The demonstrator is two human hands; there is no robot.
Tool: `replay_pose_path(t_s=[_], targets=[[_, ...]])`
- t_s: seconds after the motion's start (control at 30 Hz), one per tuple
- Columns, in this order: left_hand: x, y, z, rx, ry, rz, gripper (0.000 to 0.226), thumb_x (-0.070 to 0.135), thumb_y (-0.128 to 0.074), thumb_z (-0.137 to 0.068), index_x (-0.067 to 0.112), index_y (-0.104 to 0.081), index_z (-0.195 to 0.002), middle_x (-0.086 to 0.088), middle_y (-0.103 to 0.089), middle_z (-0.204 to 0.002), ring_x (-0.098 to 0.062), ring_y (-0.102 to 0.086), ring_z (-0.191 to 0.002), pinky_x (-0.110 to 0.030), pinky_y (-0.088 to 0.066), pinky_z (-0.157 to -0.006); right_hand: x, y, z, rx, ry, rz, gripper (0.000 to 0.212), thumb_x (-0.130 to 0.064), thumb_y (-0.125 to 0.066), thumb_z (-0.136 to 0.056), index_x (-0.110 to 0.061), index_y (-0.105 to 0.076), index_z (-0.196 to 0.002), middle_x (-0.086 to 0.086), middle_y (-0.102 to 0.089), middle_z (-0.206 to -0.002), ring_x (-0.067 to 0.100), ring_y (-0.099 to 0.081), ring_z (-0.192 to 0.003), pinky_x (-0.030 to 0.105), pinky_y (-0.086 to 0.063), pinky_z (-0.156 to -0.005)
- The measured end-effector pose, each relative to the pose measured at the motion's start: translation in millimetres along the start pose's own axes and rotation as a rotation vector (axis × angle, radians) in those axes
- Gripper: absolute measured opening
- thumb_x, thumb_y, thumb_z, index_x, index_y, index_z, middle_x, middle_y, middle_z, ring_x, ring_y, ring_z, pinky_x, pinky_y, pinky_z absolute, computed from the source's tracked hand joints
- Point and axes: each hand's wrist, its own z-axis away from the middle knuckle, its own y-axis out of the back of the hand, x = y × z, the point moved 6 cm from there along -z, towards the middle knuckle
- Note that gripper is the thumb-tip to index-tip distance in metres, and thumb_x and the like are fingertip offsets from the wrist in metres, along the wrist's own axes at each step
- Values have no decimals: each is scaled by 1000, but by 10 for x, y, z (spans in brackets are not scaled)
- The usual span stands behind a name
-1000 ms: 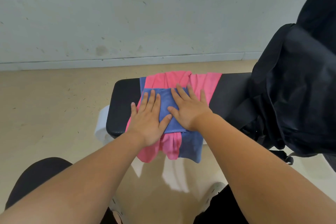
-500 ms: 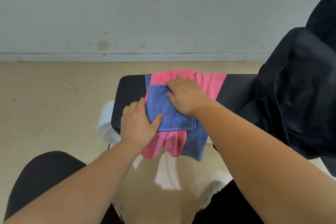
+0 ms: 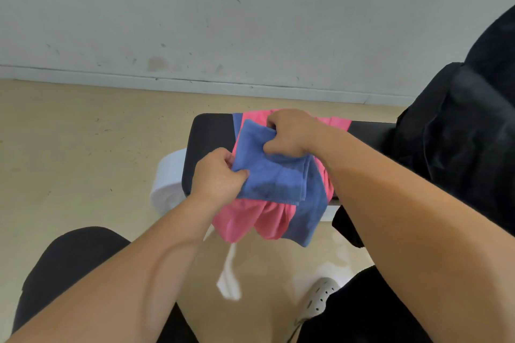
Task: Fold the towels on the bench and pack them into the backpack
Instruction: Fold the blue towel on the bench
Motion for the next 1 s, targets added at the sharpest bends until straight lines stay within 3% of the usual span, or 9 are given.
replay_pose_path(t_s=[0.2,0.37,0.43,0.5,0.57,0.7,0.77,0.87,1.0], targets=[[-118,671,-172,-59,79,462,34,8,-78,-79,21,-61,-106,-2,-66,-80,-17,-63,-70,-30,-48,-65,-223,307,147,19,-59,-369,28,-37,-76,-80,-22,-60,-98,-5,-62,-91,16,-58,-82,31,-45,-68],[-391,1070,-548,47,106,383,39,12,-78,-79,19,-62,-114,-2,-65,-87,-20,-64,-78,-31,-50,-69,-366,-397,196,77,-281,-956,29,-29,-72,-85,-19,-60,-110,5,-72,-98,22,-71,-93,38,-57,-83],[-555,986,-590,-5,88,98,43,24,-77,-82,19,-59,-122,-1,-65,-95,-21,-63,-86,-31,-50,-74,-387,-628,212,107,-319,-720,48,-30,-69,-89,-18,-51,-131,7,-69,-111,27,-67,-106,32,-50,-83],[-714,856,-565,-76,83,-169,58,41,-75,-83,20,-54,-132,-4,-64,-115,-25,-62,-104,-38,-51,-89,-430,-726,223,119,-264,-302,78,-36,-66,-90,-20,-25,-154,8,-59,-130,30,-58,-118,34,-44,-84],[-739,771,-515,-86,10,-284,72,53,-74,-79,21,-49,-139,-4,-57,-132,-27,-55,-119,-42,-48,-98,-469,-669,228,163,-189,-86,91,-41,-65,-90,-24,-8,-159,7,-47,-140,31,-51,-122,39,-44,-87],[-548,662,-408,-116,-181,-410,100,68,-75,-66,22,-39,-148,-1,-47,-144,-28,-44,-131,-44,-42,-104,-510,-531,78,152,50,78,96,-35,-66,-84,-22,-9,-160,7,-29,-157,30,-35,-138,40,-36,-109],[-496,625,-391,-176,-199,-505,106,71,-76,-61,22,-39,-147,-1,-49,-142,-28,-45,-129,-43,-43,-102,-554,-531,-10,24,150,130,98,-32,-66,-83,-20,-7,-160,5,-18,-165,26,-21,-150,40,-28,-118],[-455,633,-461,-217,-176,-566,103,72,-79,-55,20,-47,-139,-3,-54,-128,-28,-49,-120,-42,-46,-96,-642,-528,-152,-130,213,179,98,-29,-68,-83,-16,-9,-160,4,-27,-162,25,-18,-151,42,-31,-116],[-444,711,-618,-272,-70,-417,57,50,-90,-53,18,-65,-93,2,-61,-90,-20,-58,-85,-33,-51,-71,-709,-519,-315,-118,224,351,75,-36,-73,-77,-19,-40,-142,3,-51,-126,29,-49,-122,41,-45,-92]])
